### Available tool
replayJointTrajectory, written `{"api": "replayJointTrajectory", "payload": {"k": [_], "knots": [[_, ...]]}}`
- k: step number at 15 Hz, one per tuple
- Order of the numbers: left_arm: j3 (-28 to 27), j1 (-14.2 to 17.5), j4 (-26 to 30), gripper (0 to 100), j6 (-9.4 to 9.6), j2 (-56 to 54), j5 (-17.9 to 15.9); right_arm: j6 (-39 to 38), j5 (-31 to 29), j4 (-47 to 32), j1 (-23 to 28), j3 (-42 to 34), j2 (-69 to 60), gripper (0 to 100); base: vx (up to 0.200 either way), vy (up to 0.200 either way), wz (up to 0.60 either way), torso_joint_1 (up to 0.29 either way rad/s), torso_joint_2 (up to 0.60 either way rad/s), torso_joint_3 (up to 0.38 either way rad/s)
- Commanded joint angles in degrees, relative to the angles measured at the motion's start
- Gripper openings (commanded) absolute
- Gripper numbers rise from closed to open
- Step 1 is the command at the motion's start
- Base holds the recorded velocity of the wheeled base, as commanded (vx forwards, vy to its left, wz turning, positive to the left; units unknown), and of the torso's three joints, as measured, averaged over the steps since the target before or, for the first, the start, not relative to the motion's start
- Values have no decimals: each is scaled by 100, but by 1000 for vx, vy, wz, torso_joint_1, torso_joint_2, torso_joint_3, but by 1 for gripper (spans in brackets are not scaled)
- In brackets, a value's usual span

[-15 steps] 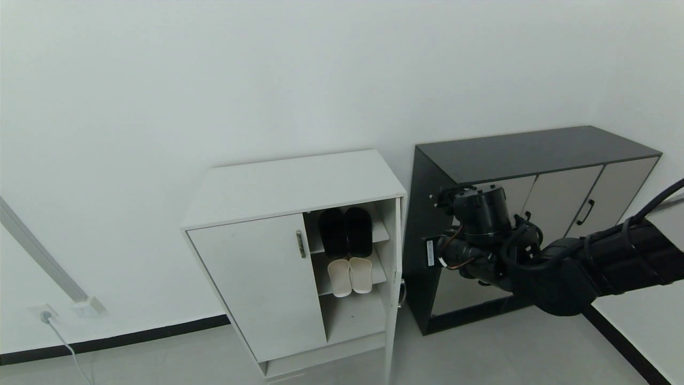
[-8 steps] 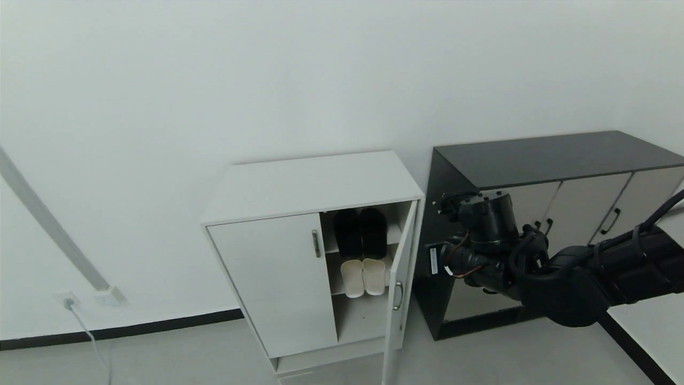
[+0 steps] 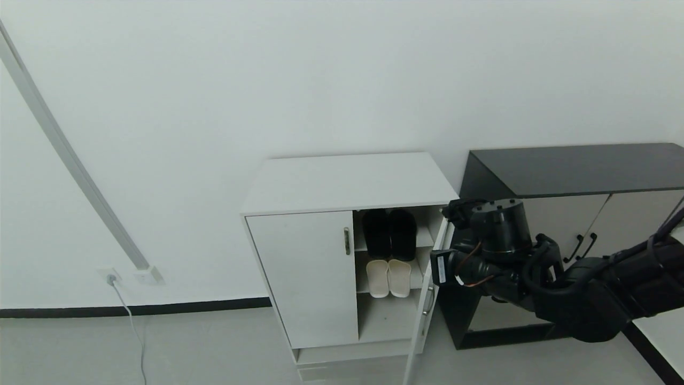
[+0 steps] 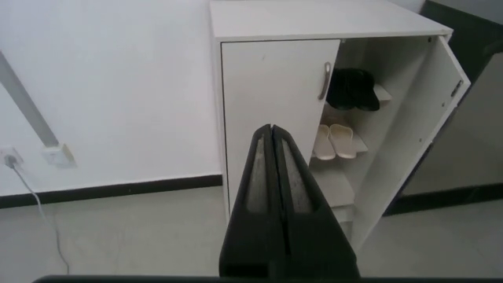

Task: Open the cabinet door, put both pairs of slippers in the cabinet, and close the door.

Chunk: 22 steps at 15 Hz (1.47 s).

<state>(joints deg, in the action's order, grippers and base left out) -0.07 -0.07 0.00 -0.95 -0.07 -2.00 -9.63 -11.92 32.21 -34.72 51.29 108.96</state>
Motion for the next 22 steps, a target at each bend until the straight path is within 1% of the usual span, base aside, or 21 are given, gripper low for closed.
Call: {"api": "replayJointTrajectory", "payload": {"k": [1, 3, 9, 12, 14, 17, 22], "knots": [[-1, -1, 0, 0, 7, 7, -2, 14, -12, -4, 18, -312, -288, 0, 200, 0, 0, -2, 2, 2], [-1, -1, 0, 0, -2, 7, -2, 14, -12, 14, 53, -646, -428, 0, 200, 0, 0, -12, 0, 5], [-1, -1, 0, 0, -19, 7, 7, -4, 23, 14, 194, -1253, -446, 0, 0, 0, 0, 0, 0, 0], [-1, -1, 0, 0, -19, 7, 7, -4, 23, 31, 352, -1507, -349, 0, 0, 0, 0, 0, 0, 0], [-1, -1, 0, 0, -19, 7, 7, -4, 23, 75, 440, -1499, -129, 0, 0, 0, 0, 0, 0, 0], [-1, -1, 0, 0, -19, 7, 7, 5, 32, 383, 457, -1402, 240, 0, 0, 0, 0, 0, 0, 0], [-1, -1, 0, 0, -19, 7, 15, -4, 41, 479, 492, -848, 732, 0, 0, 0, 0, 0, 0, 0]]}}
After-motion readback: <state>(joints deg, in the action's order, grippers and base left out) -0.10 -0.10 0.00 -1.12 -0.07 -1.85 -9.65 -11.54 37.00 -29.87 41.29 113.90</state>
